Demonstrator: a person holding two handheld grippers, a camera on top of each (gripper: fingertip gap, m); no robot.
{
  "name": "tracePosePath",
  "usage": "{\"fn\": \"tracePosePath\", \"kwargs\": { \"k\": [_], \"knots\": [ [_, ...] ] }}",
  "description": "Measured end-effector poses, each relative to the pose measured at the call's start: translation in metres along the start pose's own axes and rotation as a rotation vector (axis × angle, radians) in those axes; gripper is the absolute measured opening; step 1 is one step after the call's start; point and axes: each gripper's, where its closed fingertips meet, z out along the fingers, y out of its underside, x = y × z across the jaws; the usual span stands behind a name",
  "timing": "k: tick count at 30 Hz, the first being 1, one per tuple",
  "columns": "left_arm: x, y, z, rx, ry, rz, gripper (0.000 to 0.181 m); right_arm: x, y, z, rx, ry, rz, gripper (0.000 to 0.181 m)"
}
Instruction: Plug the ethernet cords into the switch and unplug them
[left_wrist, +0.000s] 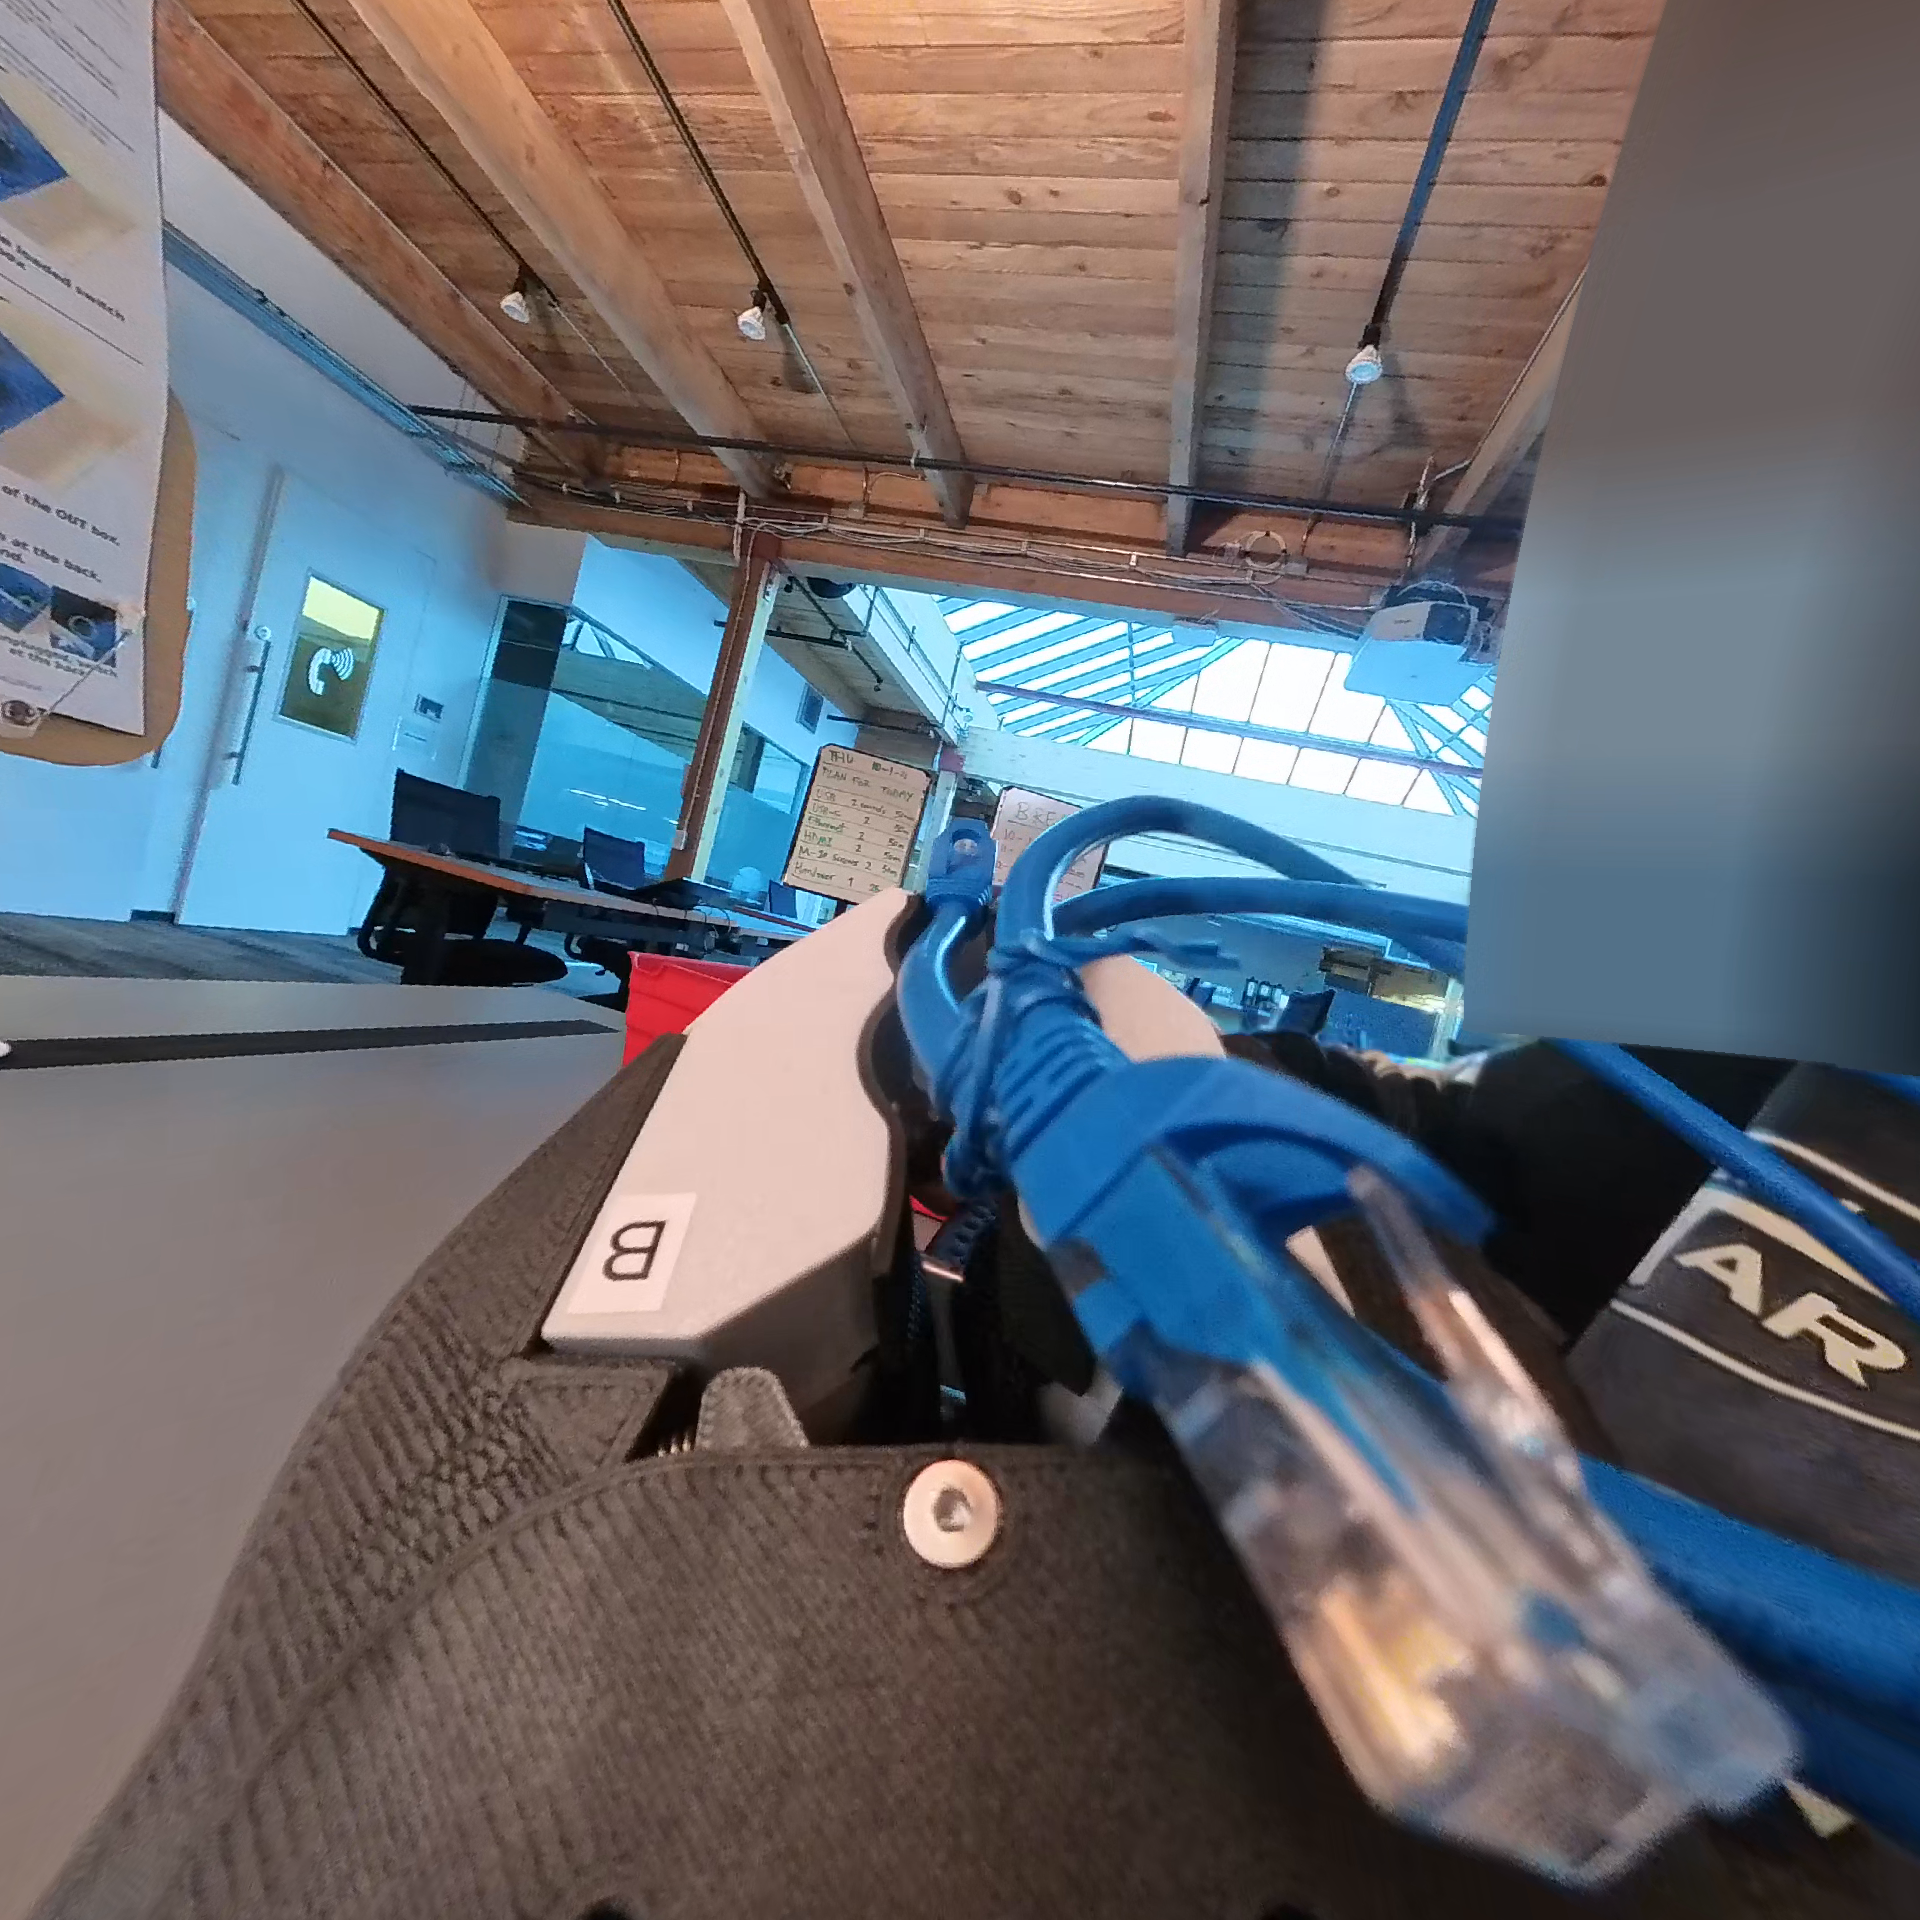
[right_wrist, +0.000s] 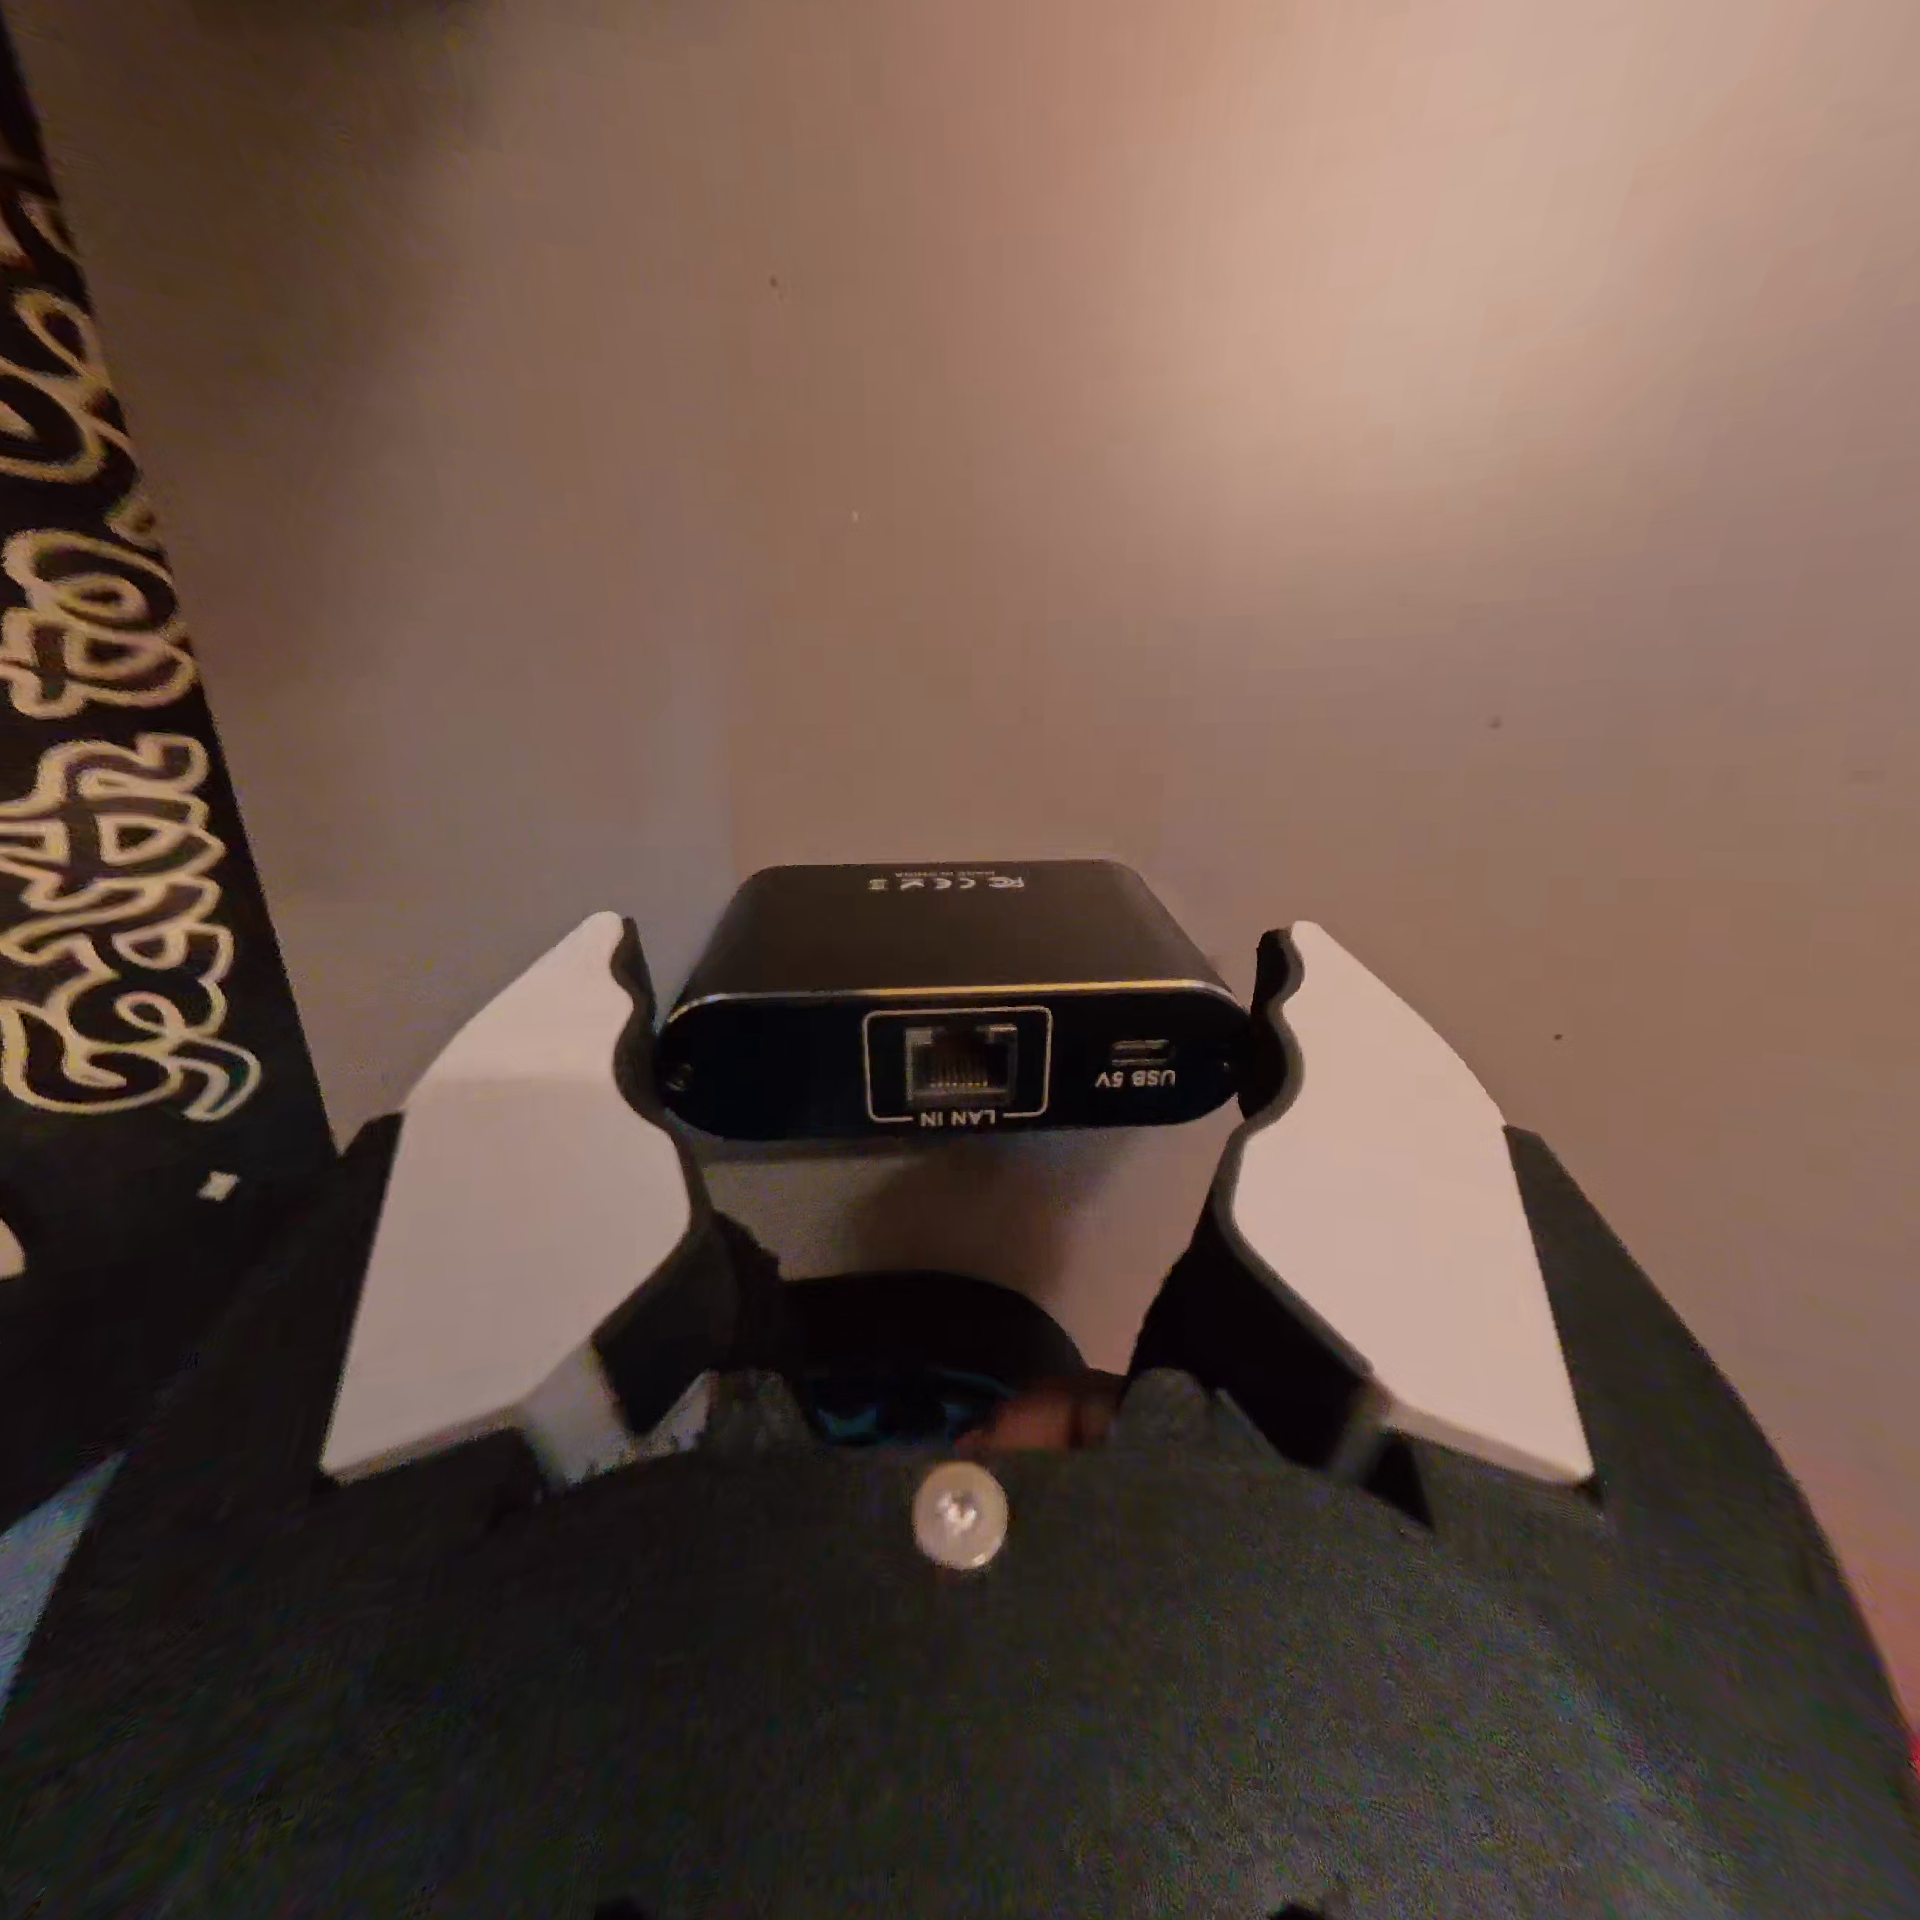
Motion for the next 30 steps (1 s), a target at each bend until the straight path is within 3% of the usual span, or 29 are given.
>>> {"fn": "tracePosePath", "kwargs": {
  "k": [4, 9, 13, 15, 17, 30],
  "knots": [
    [-0.004, 0.005, 0.001, -0.027, -0.02, -0.015, 0.011, 0.001, -0.019, -0.029, 0.404, -0.009, 0.15, 0.11],
    [0.001, 0.032, 0.008, -0.189, 0.0, 0.003, 0.011, -0.006, -0.049, -0.111, 1.127, -0.141, 0.273, 0.109],
    [0.022, 0.055, 0.014, -0.307, 0.097, 0.043, 0.011, -0.02, -0.058, -0.144, 1.431, -0.272, 0.255, 0.109],
    [0.028, 0.065, 0.016, -0.352, 0.124, 0.036, 0.011, -0.025, -0.063, -0.15, 1.49, -0.319, 0.248, 0.109],
    [0.032, 0.069, 0.017, -0.367, 0.138, 0.065, 0.011, -0.029, -0.068, -0.144, 1.451, -0.314, 0.219, 0.109],
    [0.034, 0.064, 0.016, -0.331, 0.15, 0.025, 0.011, -0.036, -0.079, -0.129, 1.386, -0.25, 0.16, 0.109]
  ]
}}
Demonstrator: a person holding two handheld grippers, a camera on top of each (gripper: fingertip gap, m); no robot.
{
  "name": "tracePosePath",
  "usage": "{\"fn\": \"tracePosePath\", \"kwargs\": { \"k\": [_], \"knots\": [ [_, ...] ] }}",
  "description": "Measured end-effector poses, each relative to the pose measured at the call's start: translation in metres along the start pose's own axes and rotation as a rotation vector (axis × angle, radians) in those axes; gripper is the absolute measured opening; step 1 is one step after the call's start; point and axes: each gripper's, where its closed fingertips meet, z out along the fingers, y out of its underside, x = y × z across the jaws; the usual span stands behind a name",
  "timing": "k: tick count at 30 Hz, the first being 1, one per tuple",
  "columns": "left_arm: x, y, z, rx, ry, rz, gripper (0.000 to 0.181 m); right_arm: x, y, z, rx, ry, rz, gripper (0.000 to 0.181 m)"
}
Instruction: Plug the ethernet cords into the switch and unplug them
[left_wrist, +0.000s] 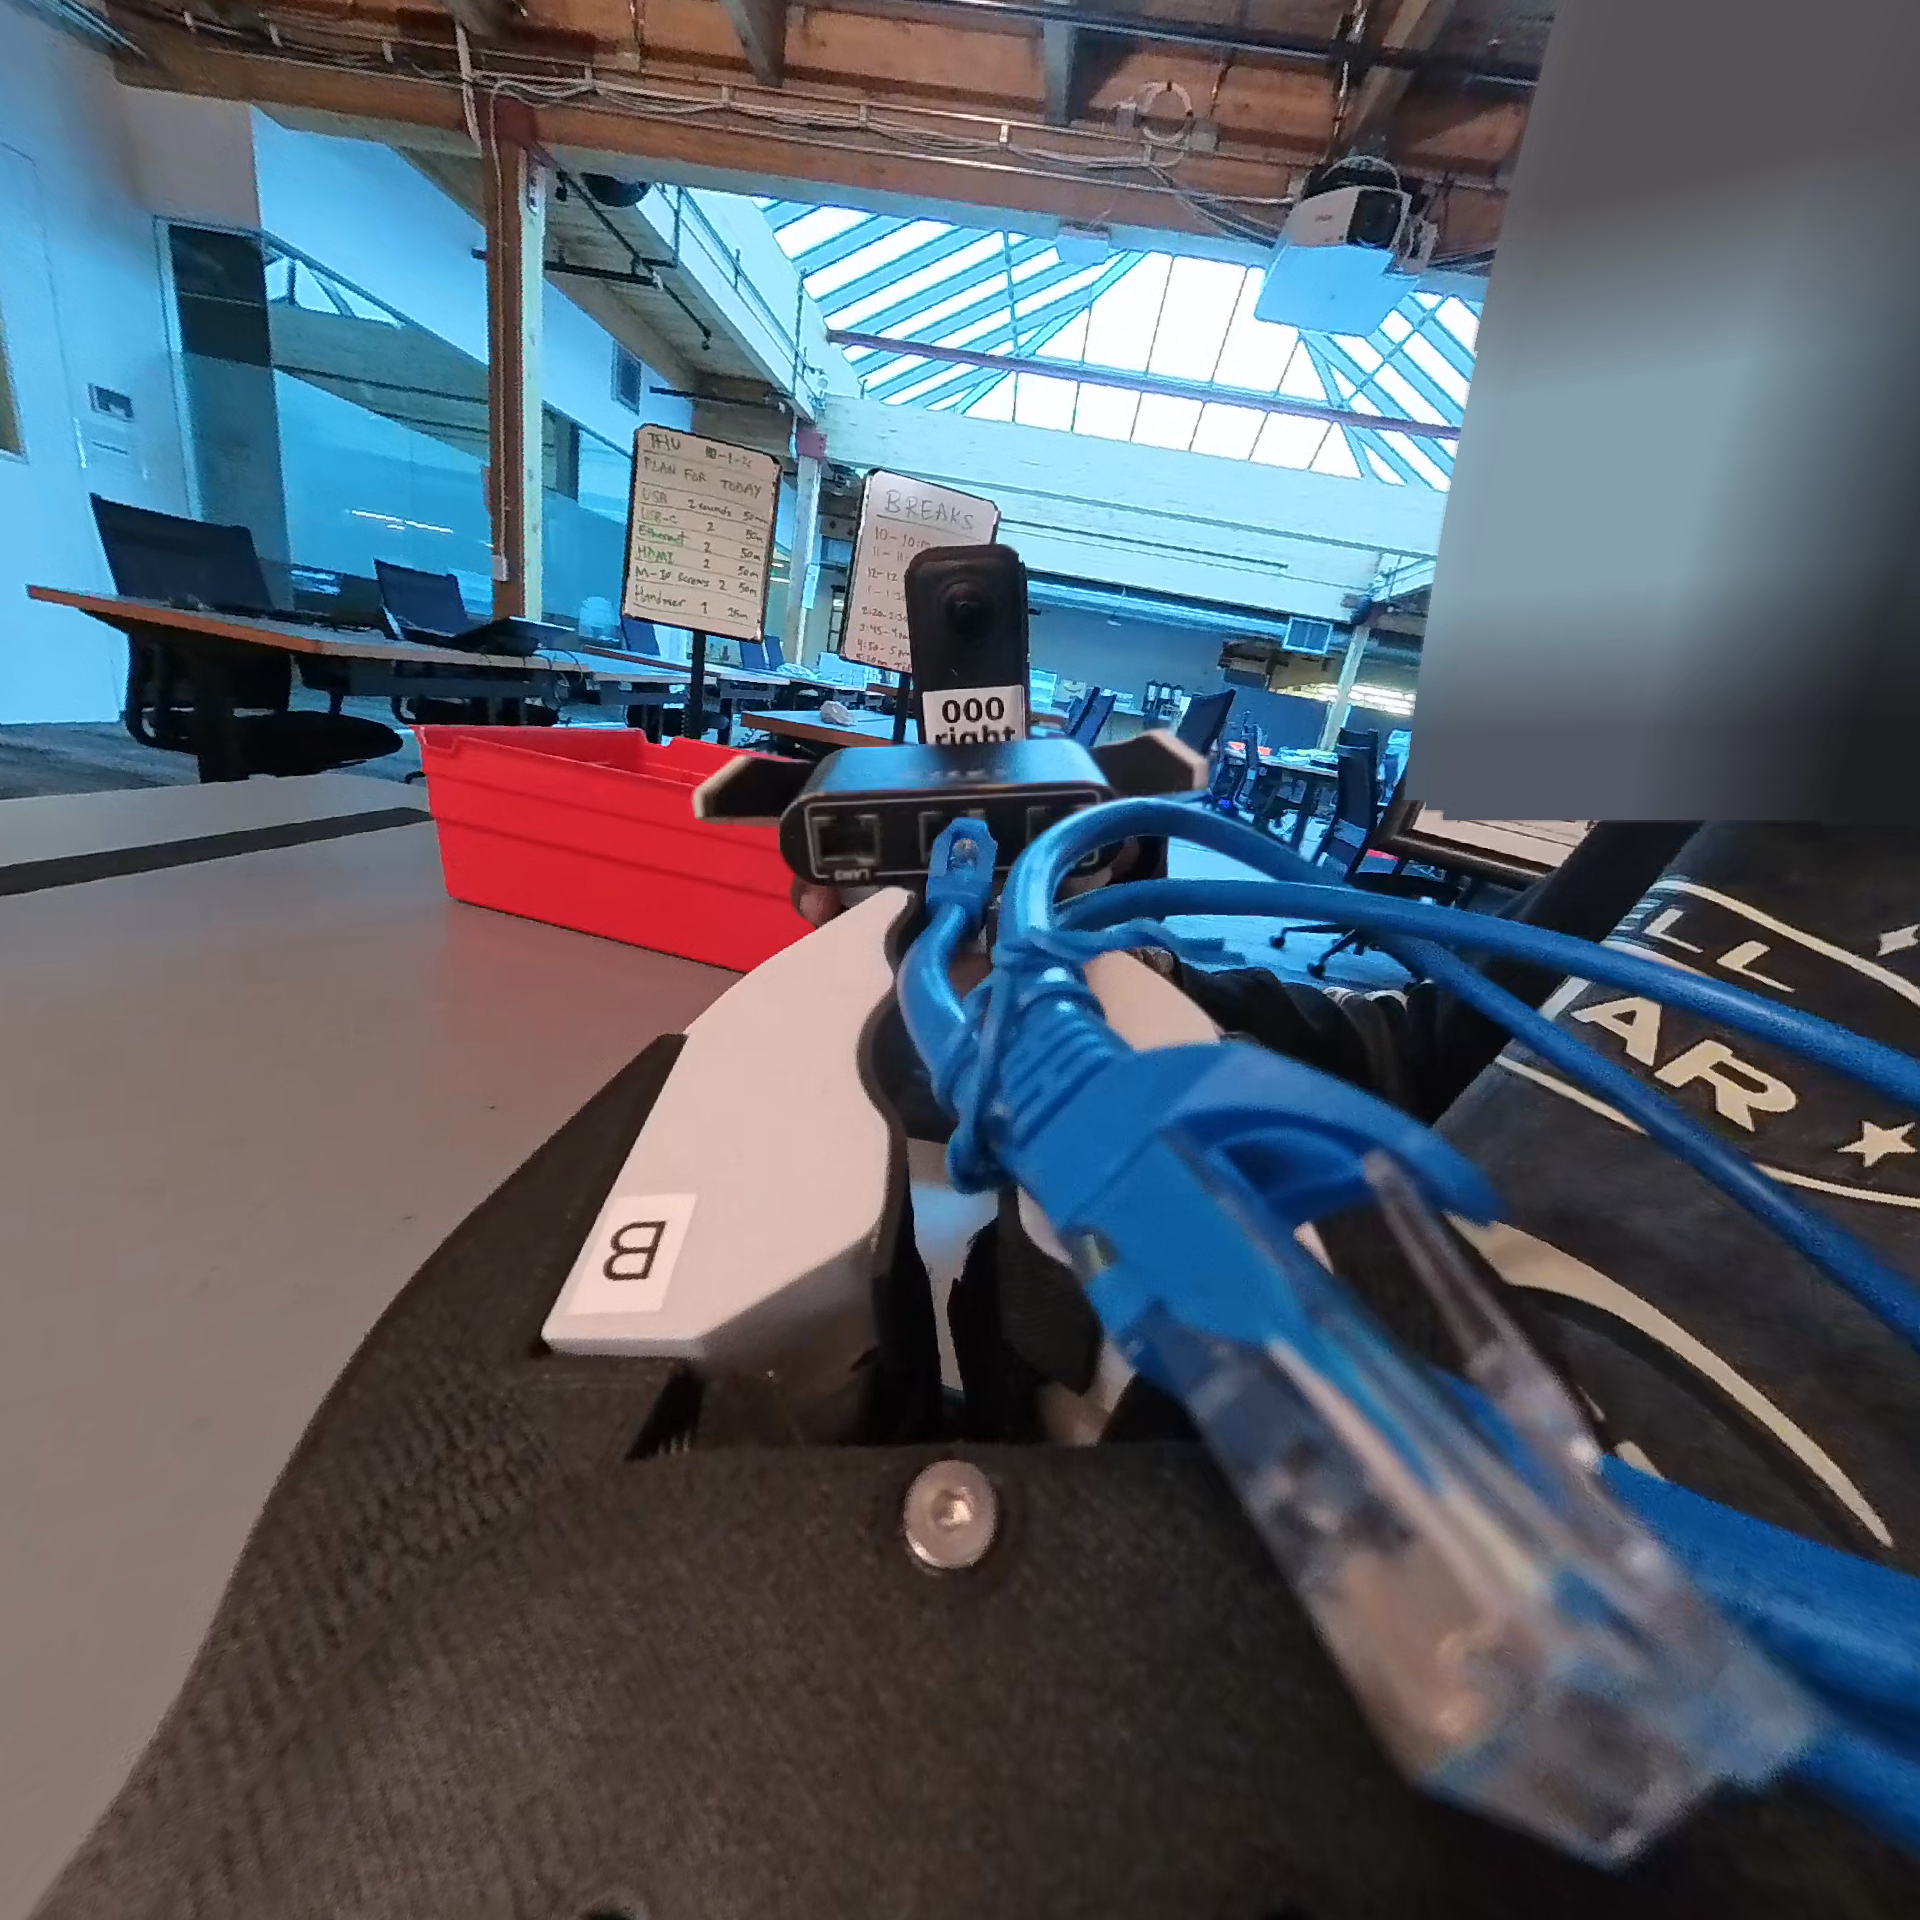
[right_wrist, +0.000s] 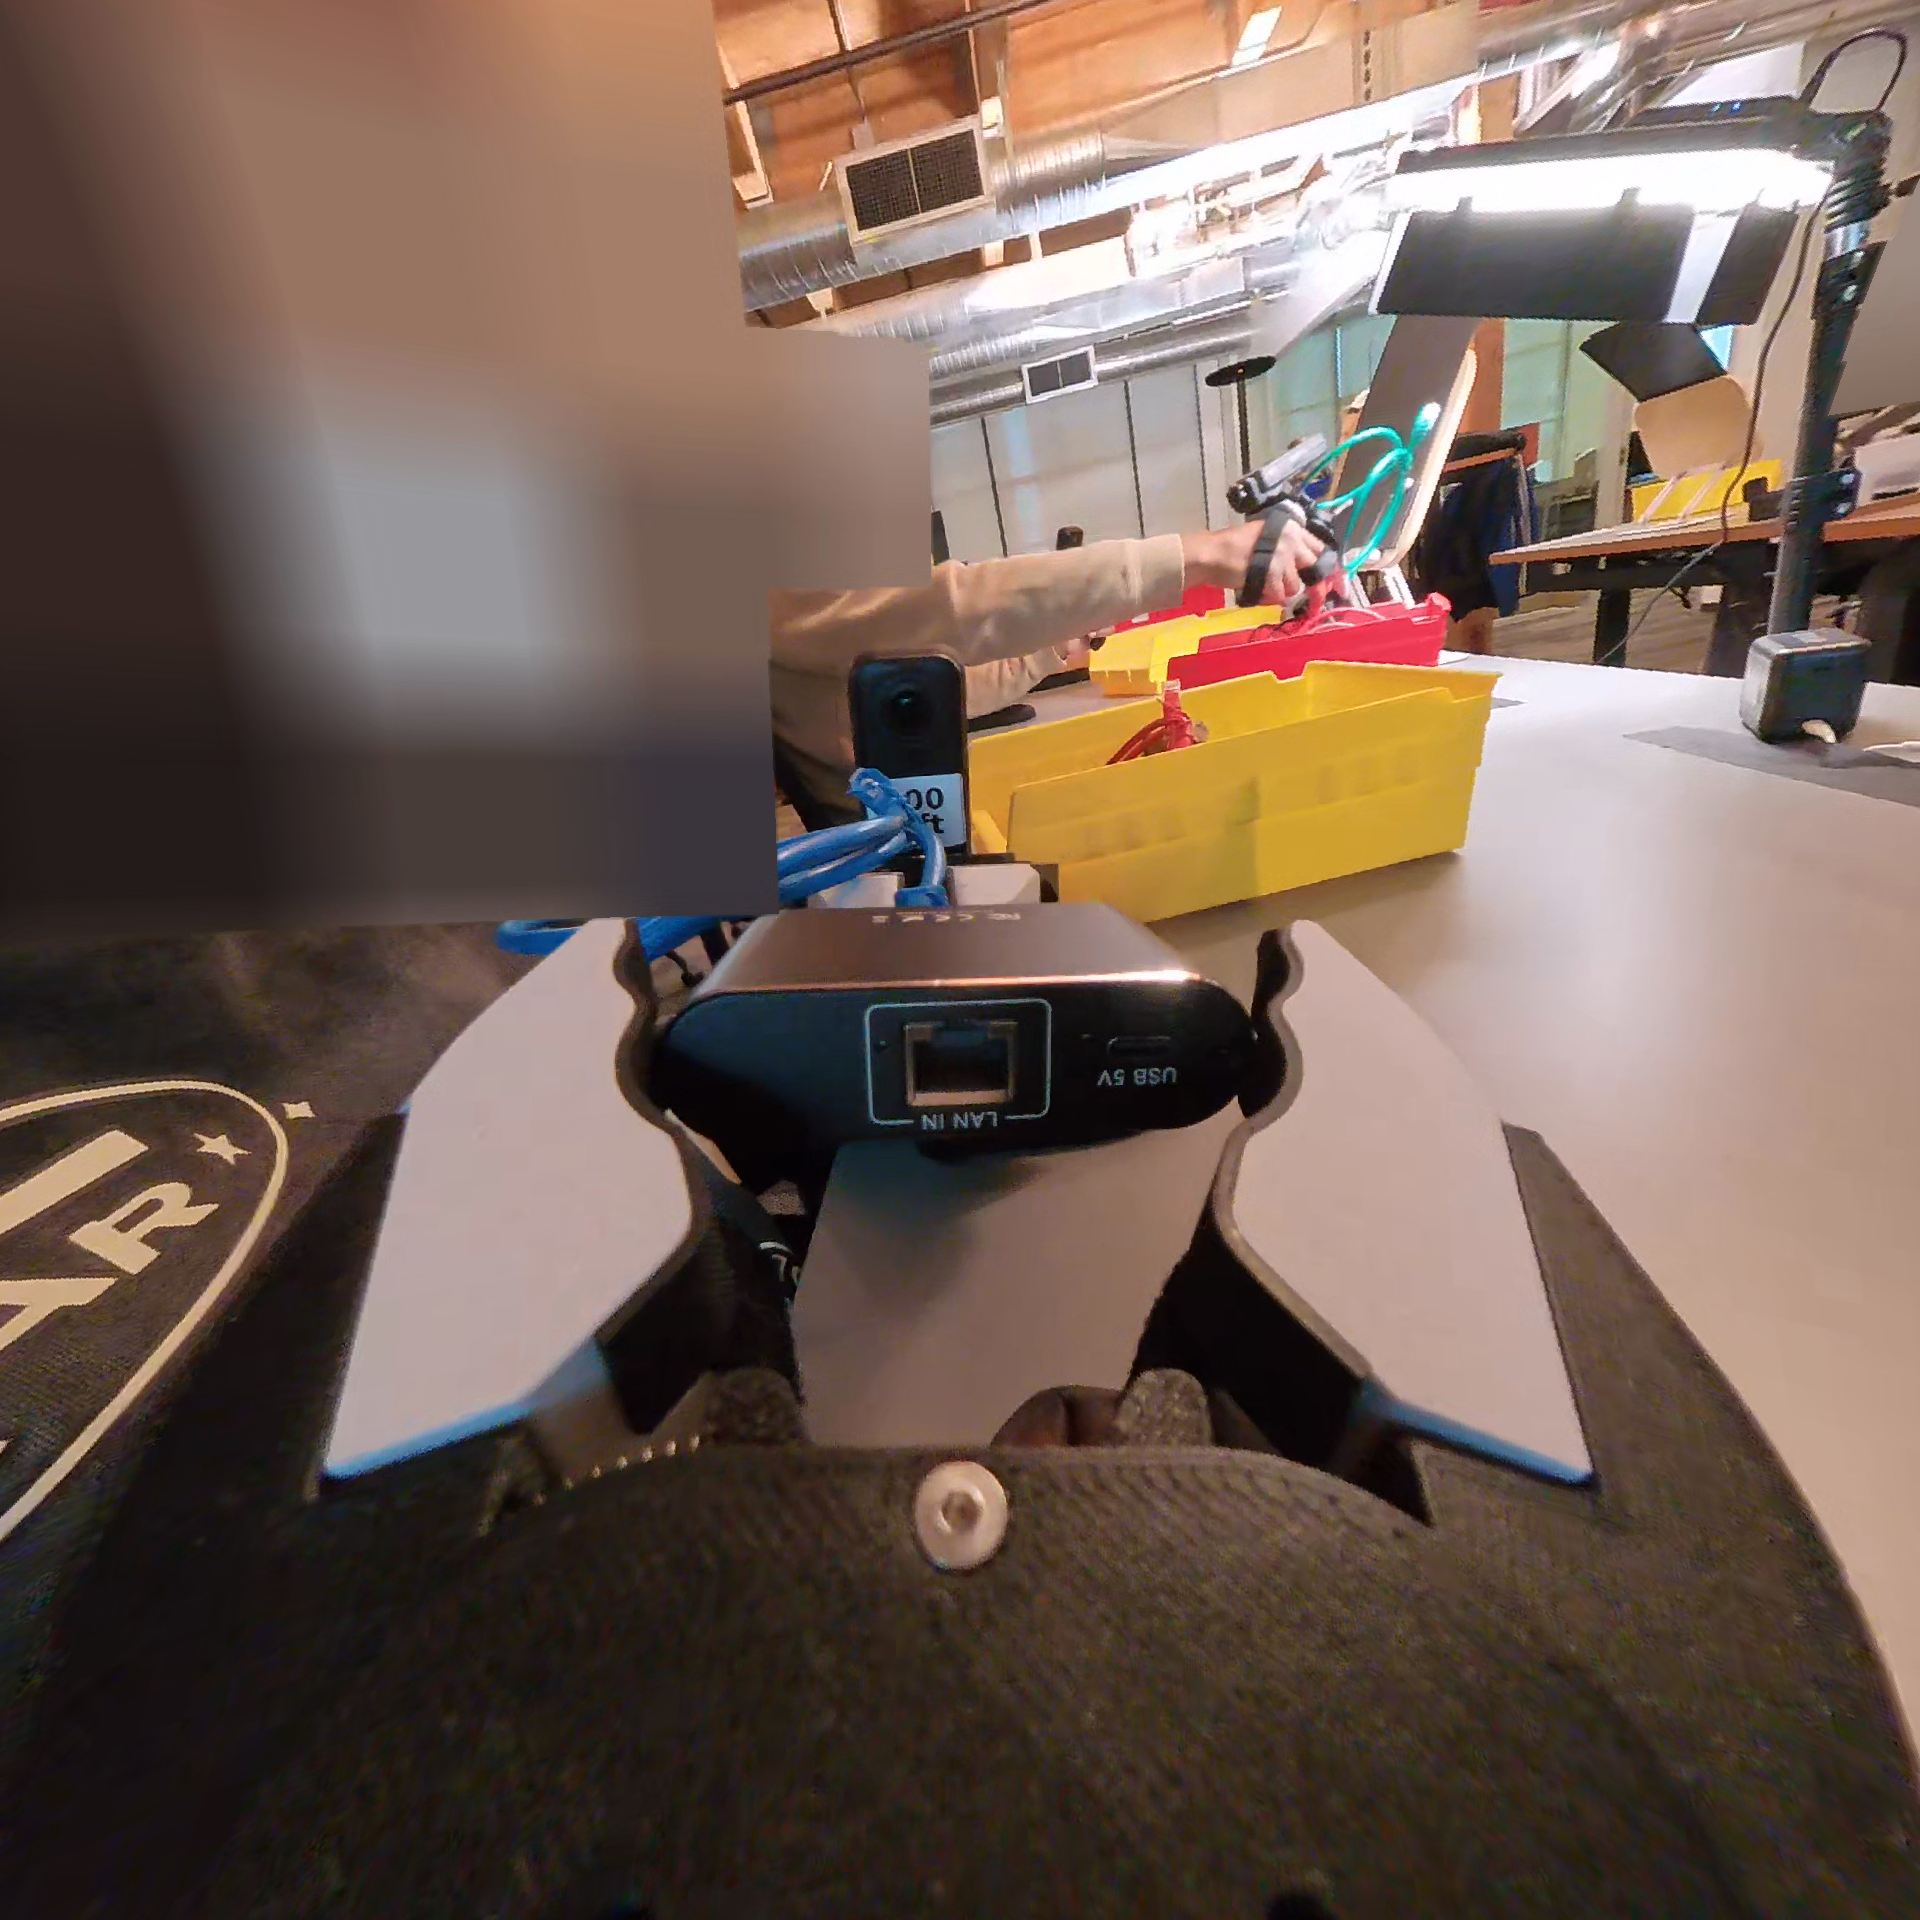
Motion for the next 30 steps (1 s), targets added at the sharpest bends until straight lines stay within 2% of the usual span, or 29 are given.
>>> {"fn": "tracePosePath", "kwargs": {
  "k": [16, 28, 30],
  "knots": [
    [0.008, 0.002, 0.002, -0.002, 0.033, 0.028, 0.011, 0.007, -0.001, 0.003, -0.012, 0.101, -0.136, 0.109],
    [0.011, 0.004, 0.007, 0.007, 0.036, 0.001, 0.011, 0.0, -0.008, 0.001, 0.04, 0.087, -0.193, 0.109],
    [0.013, 0.0, 0.007, 0.042, 0.045, -0.004, 0.011, -0.002, -0.008, 0.002, 0.042, 0.079, -0.2, 0.109]
  ]
}}
